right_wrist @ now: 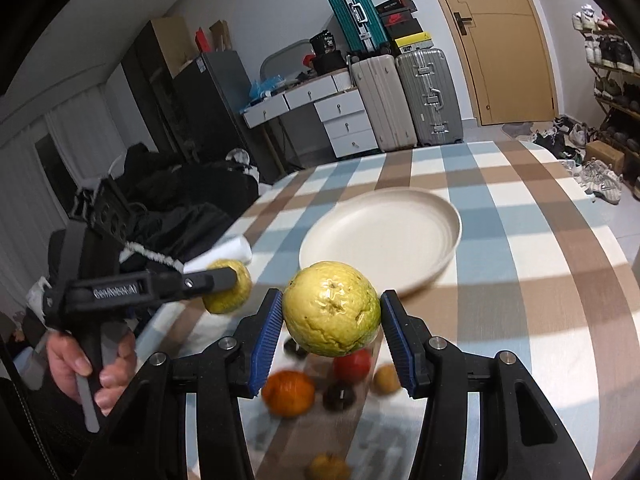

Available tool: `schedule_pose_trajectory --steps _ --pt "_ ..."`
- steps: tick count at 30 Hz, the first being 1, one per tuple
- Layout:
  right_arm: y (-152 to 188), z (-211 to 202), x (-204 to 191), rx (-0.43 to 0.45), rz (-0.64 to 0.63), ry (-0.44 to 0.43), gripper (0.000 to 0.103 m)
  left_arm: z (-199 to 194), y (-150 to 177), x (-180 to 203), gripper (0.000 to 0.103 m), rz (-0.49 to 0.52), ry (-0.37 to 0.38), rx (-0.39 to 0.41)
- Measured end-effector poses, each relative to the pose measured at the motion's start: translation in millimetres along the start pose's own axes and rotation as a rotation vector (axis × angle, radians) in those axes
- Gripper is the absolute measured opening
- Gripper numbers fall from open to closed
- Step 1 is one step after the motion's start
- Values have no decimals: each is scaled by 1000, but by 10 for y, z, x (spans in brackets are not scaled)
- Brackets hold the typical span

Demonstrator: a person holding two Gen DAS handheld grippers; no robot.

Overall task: Organize fruits
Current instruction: 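Grasp the yellow-green fruit with the right gripper while the left carries the golden fruit to the plate, then lower both fruits onto the plate and open both grippers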

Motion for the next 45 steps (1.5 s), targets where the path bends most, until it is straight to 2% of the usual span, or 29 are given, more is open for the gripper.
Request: schedule_pose_trajectory --steps 4,6,8,16,22,29,39,45 --pt "-347 117 138 -7 50 -74 51 139 -357 44 43 16 -20 7" --pt "-490 196 220 -15 51 -60 51 234 -520 62 43 25 -27 2" --pt "-643 304 321 -23 31 -11 51 349 -686 68 43 30 -28 -3" --pt "-972 911 577 -76 64 -32 51 910 -1166 22 43 21 -14 -47" --pt "-1012 1303 750 -116 97 -40 51 1337 -1254 -99 43 11 -27 -86" --pt "-950 1672 995 -176 152 -32 51 1661 -1376 -235 43 -25 6 -114" --pt "-975 1837 1097 -214 149 -12 51 1888 -1441 -260 43 -68 36 -138" --pt "-947 1888 1122 -223 173 8 51 1929 -1417 -255 46 -80 19 -160"
Point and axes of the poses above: each gripper's, at about its wrist camera, not at the fingertips, and z roughly the way its jaws point, x to its right, y to its underside, the point moved 10 cm from there along z, roughly the way its jaws point, and after that the axes turned 5 degrees about -x, right-handed, at the moved point
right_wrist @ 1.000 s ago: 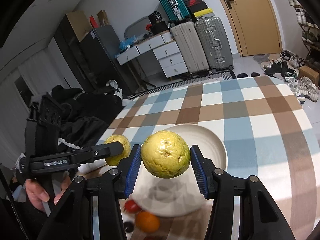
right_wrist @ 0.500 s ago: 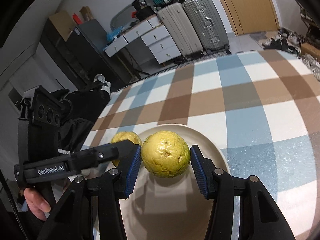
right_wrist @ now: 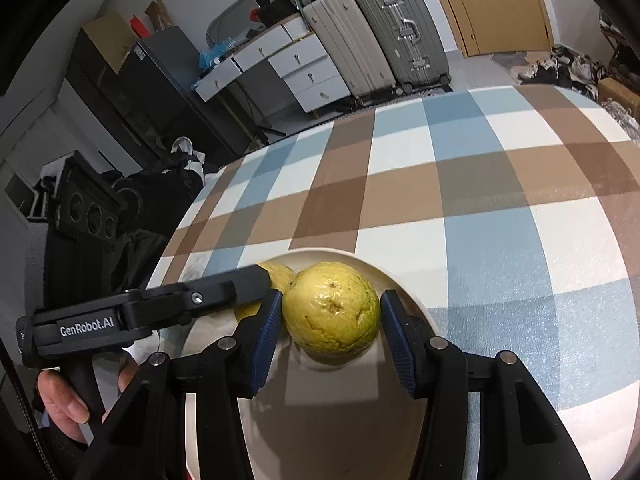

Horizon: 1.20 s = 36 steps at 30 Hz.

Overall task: Organize fruits
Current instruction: 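Lower both fruits onto the plate and open both grippers, then move the right gripper down over the small brown pear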

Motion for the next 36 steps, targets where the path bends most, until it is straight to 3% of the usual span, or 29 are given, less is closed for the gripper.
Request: schedule_pose_trajectory --steps 4,11,13,16,22,26,30,36 --pt "-14 -95 -34 14 33 -42 53 -165 29 19 58 8 -33 31" --pt "8 -608 -140 103 21 -24 70 -632 194 129 72 26 -91 84" --pt "76 -813 -190 128 9 -15 75 -790 269 161 82 41 -119 102" --pt "207 -1128 -267 178 -22 23 87 -1038 405 244 83 72 -185 150" --pt "552 -1705 -489 264 -84 51 98 -1484 812 500 86 159 -301 221" --pt "798 -2053 -681 327 -129 67 101 -1745 1084 679 88 186 -308 263" --pt "1028 -2265 -870 353 -170 69 102 -2000 1343 832 102 211 -303 302" --pt "1379 -2510 -1050 385 -184 67 103 -2286 1774 1001 102 241 -298 357"
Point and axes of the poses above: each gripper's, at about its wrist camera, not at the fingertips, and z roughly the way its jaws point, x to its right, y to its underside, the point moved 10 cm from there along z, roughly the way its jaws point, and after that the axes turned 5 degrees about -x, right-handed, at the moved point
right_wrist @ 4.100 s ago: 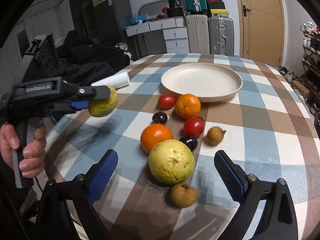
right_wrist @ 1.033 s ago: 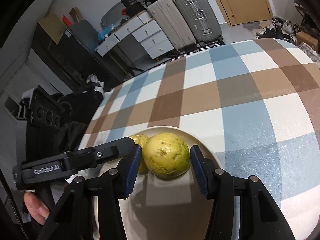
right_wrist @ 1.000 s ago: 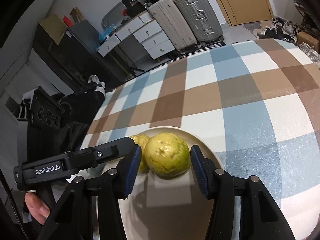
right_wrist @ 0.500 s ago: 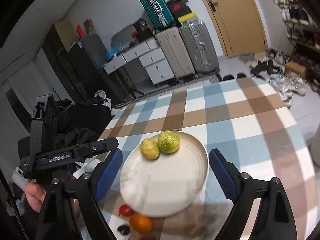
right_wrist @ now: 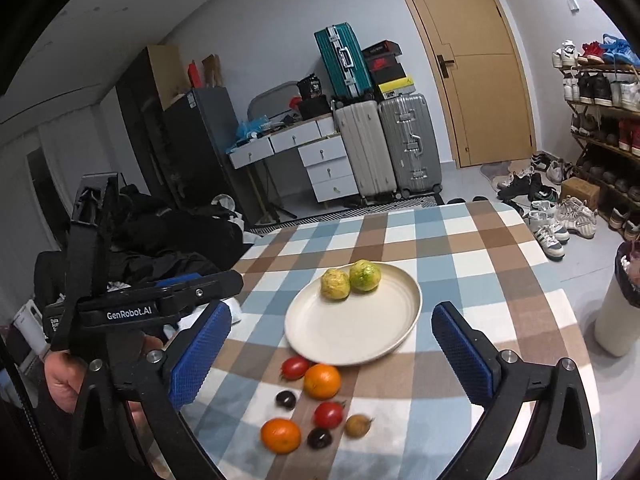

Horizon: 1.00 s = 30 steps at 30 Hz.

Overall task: Organize fruits
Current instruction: 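Move the right gripper down over the small brown pear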

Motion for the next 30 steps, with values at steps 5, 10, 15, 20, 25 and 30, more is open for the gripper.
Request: schedule_pose_trajectory --steps 5,10,15,20,25,30 --pt "205 -217 -134 30 -22 7 103 -246 291 35 102 20 -43 34" --pt "464 -305 -177 10 -23 44 103 -329 613 -16 102 24 -75 35" --pt "773 -221 -199 -58 -27 49 103 -207 917 -125 102 12 -80 -17" --pt "1103 -61 -212 -145 -23 40 103 -77 1159 -290 102 -8 -80 -59" --pt "1391 112 -172 -202 -29 56 103 4 1255 -382 102 -17 -79 -71" --pt "1575 276 -108 -249 -1 45 103 69 1369 -436 102 -35 -71 -92"
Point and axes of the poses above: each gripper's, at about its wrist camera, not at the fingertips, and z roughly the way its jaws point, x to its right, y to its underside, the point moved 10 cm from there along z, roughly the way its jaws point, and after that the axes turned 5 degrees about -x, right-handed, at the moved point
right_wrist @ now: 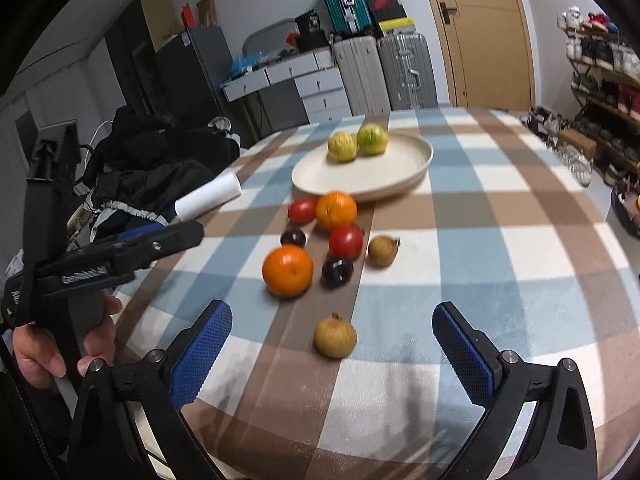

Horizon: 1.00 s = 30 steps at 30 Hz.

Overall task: Organize fruits
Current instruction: 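Move the right gripper down over the small brown pear, then grasp the brown pear with the right gripper while the left grasps the red tomato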

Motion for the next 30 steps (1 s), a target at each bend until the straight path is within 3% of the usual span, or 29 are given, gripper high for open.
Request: schedule_pose_trajectory --steps 4,8,12,19,30 --pt "65 114 -5 -26 0 -13 99 53 39 -26 102 -11 7 -13" --pt "120 196 -28 -49 -16 -1 79 112 55 -30 102 -20 15 -27" --pt "171 249 -18 -68 -2 -6 68 124 69 -40 102 -22 14 -32" --pt "209 280 13 -78 24 -39 30 210 41 -95 102 -42 17 -45" --pt "78 199 30 -15 21 -77 28 503 -101 -79 102 -44 35 -104"
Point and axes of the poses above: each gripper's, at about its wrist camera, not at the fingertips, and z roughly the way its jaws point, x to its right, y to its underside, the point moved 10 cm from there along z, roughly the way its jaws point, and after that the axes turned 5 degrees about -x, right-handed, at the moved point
